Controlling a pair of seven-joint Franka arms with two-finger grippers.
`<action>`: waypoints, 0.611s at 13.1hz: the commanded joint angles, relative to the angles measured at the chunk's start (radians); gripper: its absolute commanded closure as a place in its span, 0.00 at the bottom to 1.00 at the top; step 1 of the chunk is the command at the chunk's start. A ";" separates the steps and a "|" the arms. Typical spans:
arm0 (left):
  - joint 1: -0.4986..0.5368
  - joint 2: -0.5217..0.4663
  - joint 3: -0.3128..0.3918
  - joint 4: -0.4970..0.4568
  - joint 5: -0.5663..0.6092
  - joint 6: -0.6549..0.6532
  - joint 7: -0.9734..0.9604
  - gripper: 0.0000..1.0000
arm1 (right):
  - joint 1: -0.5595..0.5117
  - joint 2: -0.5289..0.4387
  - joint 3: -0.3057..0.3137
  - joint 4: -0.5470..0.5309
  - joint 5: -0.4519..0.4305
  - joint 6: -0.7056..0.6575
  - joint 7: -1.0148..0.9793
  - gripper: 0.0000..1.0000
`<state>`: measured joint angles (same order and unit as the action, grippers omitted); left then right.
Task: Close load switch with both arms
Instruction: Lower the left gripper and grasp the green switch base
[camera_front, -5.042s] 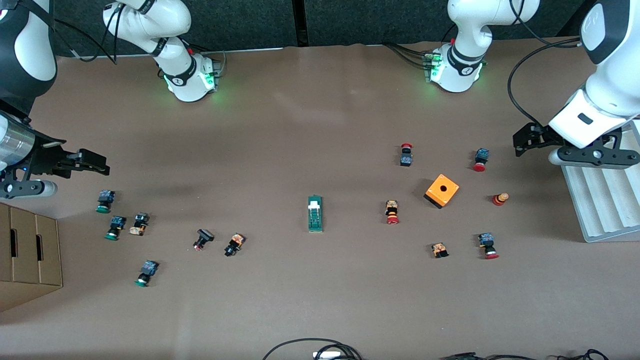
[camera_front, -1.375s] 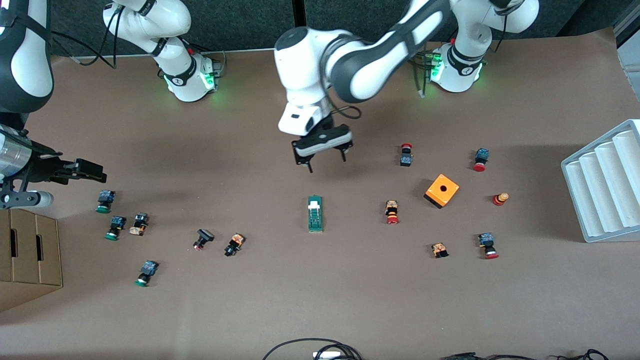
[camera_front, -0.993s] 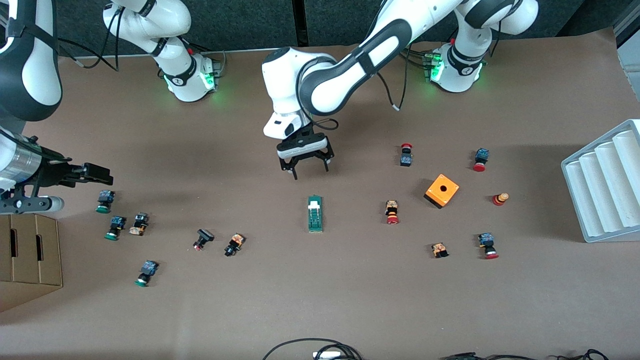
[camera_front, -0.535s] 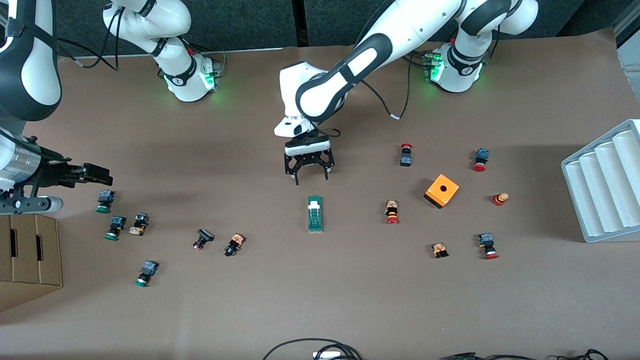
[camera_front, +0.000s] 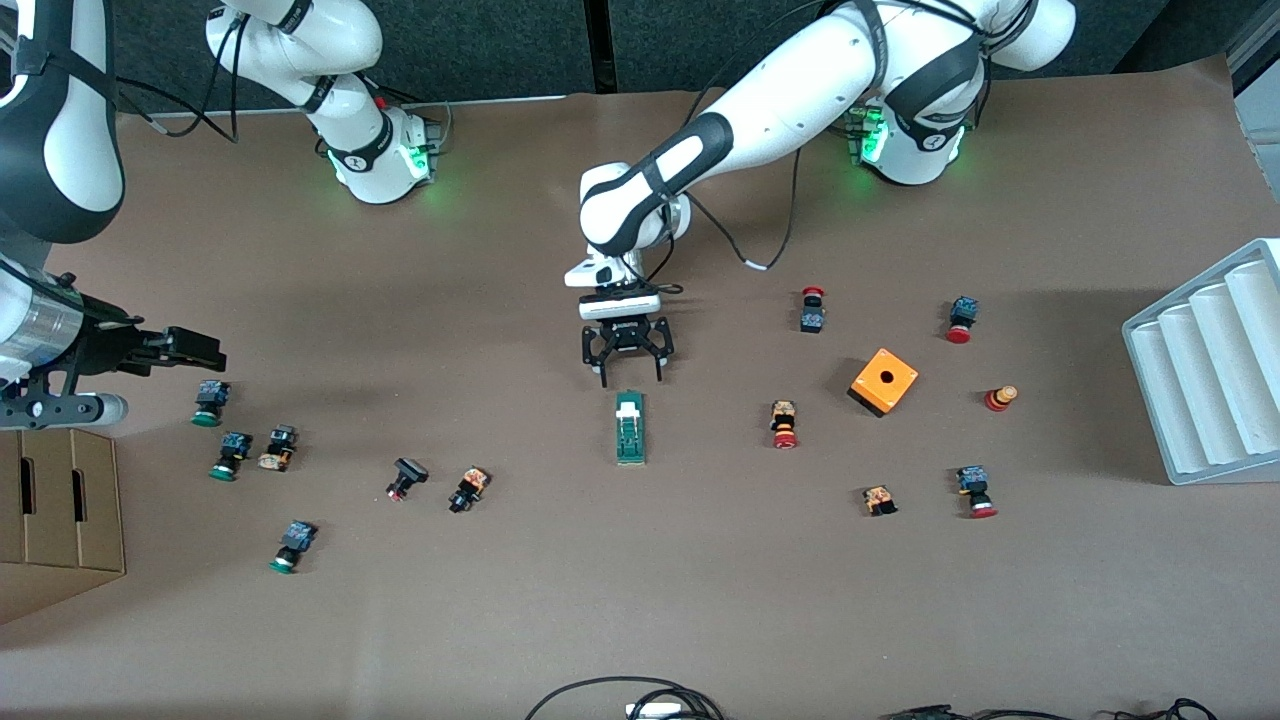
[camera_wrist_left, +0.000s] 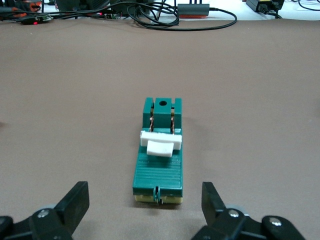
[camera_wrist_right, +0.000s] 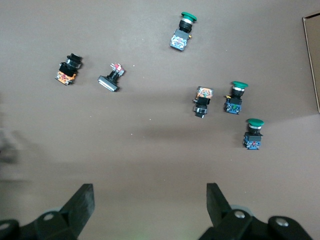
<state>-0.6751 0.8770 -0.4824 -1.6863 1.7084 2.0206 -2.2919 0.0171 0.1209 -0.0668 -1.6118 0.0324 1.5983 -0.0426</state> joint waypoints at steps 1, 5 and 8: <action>-0.014 0.026 0.005 0.045 0.027 -0.040 -0.020 0.01 | 0.004 0.017 0.002 0.021 -0.014 -0.001 0.003 0.00; -0.052 0.094 0.007 0.088 0.099 -0.117 -0.109 0.05 | 0.004 0.019 0.002 0.021 -0.014 -0.003 0.003 0.00; -0.089 0.157 0.015 0.178 0.102 -0.158 -0.164 0.06 | 0.004 0.019 0.002 0.021 -0.012 -0.001 0.003 0.00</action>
<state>-0.7231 0.9809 -0.4810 -1.5815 1.7912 1.8985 -2.4240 0.0180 0.1313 -0.0650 -1.6118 0.0324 1.5983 -0.0427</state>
